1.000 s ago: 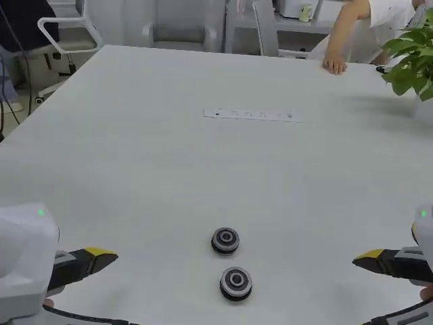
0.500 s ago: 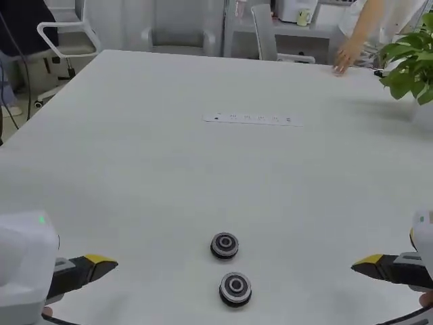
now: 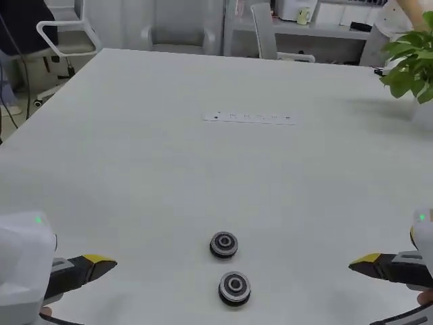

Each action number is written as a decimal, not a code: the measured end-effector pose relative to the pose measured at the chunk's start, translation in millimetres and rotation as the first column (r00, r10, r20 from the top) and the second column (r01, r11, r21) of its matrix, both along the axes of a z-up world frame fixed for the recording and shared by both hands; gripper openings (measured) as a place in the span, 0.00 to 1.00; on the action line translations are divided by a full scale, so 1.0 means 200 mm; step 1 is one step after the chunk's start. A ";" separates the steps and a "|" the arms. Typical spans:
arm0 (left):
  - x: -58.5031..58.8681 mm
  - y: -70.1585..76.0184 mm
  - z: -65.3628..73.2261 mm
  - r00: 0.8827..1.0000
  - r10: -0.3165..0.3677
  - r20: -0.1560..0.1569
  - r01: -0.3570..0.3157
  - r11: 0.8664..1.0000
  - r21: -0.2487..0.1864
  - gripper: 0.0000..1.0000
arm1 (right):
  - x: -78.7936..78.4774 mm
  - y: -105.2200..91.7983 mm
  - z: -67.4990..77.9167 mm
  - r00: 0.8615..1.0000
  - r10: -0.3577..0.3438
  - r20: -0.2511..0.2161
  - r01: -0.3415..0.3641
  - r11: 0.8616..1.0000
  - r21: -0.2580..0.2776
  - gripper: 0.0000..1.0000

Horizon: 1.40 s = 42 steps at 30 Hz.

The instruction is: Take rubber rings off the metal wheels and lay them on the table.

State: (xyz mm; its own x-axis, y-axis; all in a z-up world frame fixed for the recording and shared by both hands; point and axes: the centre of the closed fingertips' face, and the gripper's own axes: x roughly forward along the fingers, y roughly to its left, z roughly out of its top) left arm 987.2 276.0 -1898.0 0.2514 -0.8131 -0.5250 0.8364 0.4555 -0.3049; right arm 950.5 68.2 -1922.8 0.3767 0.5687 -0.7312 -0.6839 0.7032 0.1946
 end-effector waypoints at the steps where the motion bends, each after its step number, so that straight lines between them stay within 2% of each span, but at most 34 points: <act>1: 0.00 0.00 0.00 1.000 0.000 0.000 0.000 1.000 0.000 1.00 | 0.00 0.00 0.00 1.000 0.001 -0.001 -0.001 1.000 -0.002 0.95; 11: 0.01 0.00 0.01 1.000 0.008 0.001 -0.008 1.000 -0.011 1.00 | 0.00 0.01 0.00 1.000 0.000 0.003 0.000 1.000 -0.002 0.94; 15: 0.01 -0.01 0.06 1.000 0.007 0.010 -0.006 0.998 -0.056 1.00 | 0.00 -0.01 0.00 1.000 -0.009 -0.002 0.009 1.000 -0.014 0.93; 17: 0.01 -0.01 0.07 1.000 0.011 0.014 -0.010 0.998 -0.065 1.00 | 0.00 -0.01 0.00 1.000 -0.012 0.000 0.012 1.000 -0.012 0.92; 20: 0.04 0.00 0.09 0.998 0.028 0.063 -0.024 0.998 -0.064 0.99 | 0.01 -0.01 0.01 1.000 -0.020 0.005 0.020 1.000 -0.005 0.92; 22: 0.04 0.01 0.11 0.997 0.032 0.066 -0.027 0.997 -0.068 0.99 | 0.01 -0.02 0.01 1.000 -0.028 0.003 0.028 1.000 -0.008 0.92; 24: 0.05 0.01 0.13 0.996 0.038 0.082 -0.032 0.997 -0.074 0.99 | 0.01 -0.02 0.02 0.999 -0.032 0.011 0.032 0.999 -0.014 0.91; 28: 0.07 0.01 0.17 0.994 0.040 0.101 -0.032 0.996 -0.082 0.97 | 0.04 -0.02 0.08 0.998 -0.055 0.040 0.054 0.998 0.034 0.90; 33: 0.09 0.01 0.23 0.990 0.026 0.138 -0.015 0.997 -0.082 0.97 | 0.06 -0.04 0.18 0.995 -0.055 0.084 0.054 0.998 0.014 0.91; 36: 0.12 0.02 0.26 0.989 0.018 0.145 -0.008 0.998 -0.067 0.97 | 0.08 -0.04 0.26 0.992 -0.053 0.113 0.051 0.998 0.022 0.90; 38: 0.14 0.02 0.28 0.987 -0.001 0.161 0.009 0.999 -0.053 0.97 | 0.11 -0.05 0.33 0.987 -0.061 0.146 0.058 0.998 0.030 0.90; 42: 0.19 0.01 0.33 0.981 -0.032 0.190 0.038 0.999 -0.029 0.97 | 0.15 -0.05 0.41 0.980 -0.056 0.190 0.050 0.998 0.032 0.90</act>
State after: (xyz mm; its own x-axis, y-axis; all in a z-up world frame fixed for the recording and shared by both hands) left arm 1024.4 277.7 -1831.7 0.3152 -0.8389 -0.4437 0.8957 0.4175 -0.1530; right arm 980.4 58.1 -1840.1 0.5377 0.5629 -0.6277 -0.6721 0.7357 0.0840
